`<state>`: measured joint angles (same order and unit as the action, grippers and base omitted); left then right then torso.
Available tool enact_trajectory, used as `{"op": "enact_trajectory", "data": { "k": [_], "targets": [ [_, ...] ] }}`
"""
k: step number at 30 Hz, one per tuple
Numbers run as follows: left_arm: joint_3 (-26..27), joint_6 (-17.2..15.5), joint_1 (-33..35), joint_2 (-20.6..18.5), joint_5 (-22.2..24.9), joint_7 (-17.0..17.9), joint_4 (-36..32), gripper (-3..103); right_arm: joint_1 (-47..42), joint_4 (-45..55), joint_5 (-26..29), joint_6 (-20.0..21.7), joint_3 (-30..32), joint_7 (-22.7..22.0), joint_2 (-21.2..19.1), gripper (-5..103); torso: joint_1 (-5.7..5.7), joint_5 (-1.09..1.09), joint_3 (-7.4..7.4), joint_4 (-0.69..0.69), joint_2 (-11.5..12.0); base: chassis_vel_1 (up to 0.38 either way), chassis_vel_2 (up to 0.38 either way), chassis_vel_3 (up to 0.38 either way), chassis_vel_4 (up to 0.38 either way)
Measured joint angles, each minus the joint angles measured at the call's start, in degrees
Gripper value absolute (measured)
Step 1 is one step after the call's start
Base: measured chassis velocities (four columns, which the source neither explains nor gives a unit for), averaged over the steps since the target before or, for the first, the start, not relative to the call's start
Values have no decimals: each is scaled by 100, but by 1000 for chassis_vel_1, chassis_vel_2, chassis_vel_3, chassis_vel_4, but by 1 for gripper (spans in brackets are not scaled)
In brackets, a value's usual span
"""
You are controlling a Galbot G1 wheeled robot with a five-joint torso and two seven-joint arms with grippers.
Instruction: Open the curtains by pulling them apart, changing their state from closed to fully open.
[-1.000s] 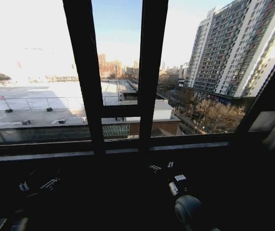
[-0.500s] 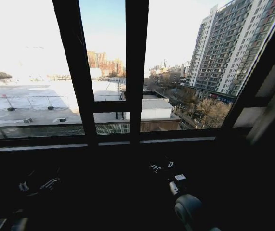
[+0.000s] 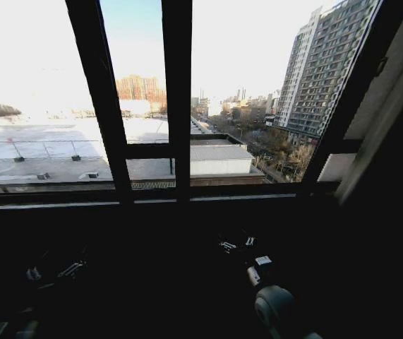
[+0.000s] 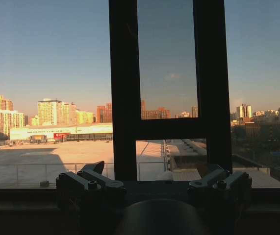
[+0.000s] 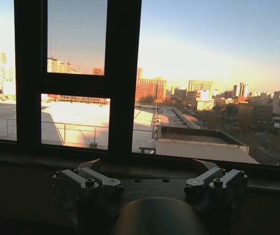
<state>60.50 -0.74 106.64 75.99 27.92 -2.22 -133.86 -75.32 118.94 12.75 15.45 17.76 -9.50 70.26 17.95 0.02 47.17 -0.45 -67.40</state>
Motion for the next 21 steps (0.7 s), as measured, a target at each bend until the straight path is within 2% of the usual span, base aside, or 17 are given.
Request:
{"op": "enact_trajectory", "data": {
  "k": [6, 8, 10, 11, 15, 16, 18, 19, 21],
  "targets": [
    [-20, 6, 10, 28, 3, -5, -7, 100, 24, -9, 21, 20, 1, 3, -13, 100, 1, 1, 1, 0, 1, -16, -86, 6, 57],
    [-34, -9, 16, 31, 14, -53, -31, 100, 63, 14, 150, 177, 1, 0, -27, 100, 8, -6, 3, 1, 4, 13, 50, -2, -56],
    [-69, -25, 16, 9, 27, -107, -84, 100, 144, 55, 436, 450, 32, -35, -53, 100, 9, -3, 3, 1, 4, 14, 78, -5, -69],
    [-69, -25, 16, 9, 27, -107, -84, 100, 144, 55, 436, 450, 32, -35, -53, 100, 9, -3, 3, 1, 4, 19, 80, -5, -61],
    [-157, -178, -22, -97, 197, -148, -218, 100, 502, 104, 1106, 990, 148, -353, -149, 100, 4, 2, 2, 1, 2, 5, 2, 0, -15],
    [-157, -178, -22, -97, 197, -148, -218, 100, 502, 104, 1106, 990, 148, -353, -149, 100, 4, 2, 2, 1, 2, 0, 0, 0, 0],
    [-170, -279, -72, -170, 260, -150, -251, 100, 665, 181, 1262, 1188, 203, -456, -200, 100, 3, 2, 1, 1, 2, 0, 0, 0, 0],
    [-172, -458, -136, -261, 367, -143, -314, 100, 814, 296, 1403, 1352, 240, -567, -267, 100, 3, 1, 2, 1, 2, 0, 0, 0, 0],
    [-172, -532, -154, -288, 405, -122, -337, 100, 846, 338, 1430, 1384, 246, -608, -289, 100, 3, 0, 1, 1, 2, 0, 0, 0, 0]
  ]
}}
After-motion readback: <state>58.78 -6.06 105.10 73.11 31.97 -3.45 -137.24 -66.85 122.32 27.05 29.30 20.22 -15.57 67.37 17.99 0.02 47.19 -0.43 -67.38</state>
